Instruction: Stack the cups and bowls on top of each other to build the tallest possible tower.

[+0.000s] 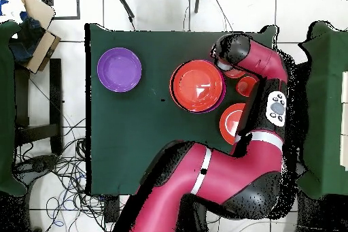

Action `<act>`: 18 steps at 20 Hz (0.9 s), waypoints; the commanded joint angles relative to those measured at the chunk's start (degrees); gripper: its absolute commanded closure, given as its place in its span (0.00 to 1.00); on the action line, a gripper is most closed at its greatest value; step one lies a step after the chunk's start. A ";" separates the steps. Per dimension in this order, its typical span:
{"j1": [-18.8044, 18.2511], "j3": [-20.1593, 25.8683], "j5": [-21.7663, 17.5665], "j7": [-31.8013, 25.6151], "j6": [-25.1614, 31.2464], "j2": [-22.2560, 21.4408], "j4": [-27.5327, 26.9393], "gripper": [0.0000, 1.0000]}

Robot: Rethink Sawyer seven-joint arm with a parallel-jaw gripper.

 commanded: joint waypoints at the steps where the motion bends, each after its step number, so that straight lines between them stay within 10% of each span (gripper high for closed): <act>1: -0.72 6.15 -4.67 -8.35 -1.68 3.01 1.71 1.00; 18: -0.58 6.51 -4.01 -10.86 4.12 4.78 -5.67 1.00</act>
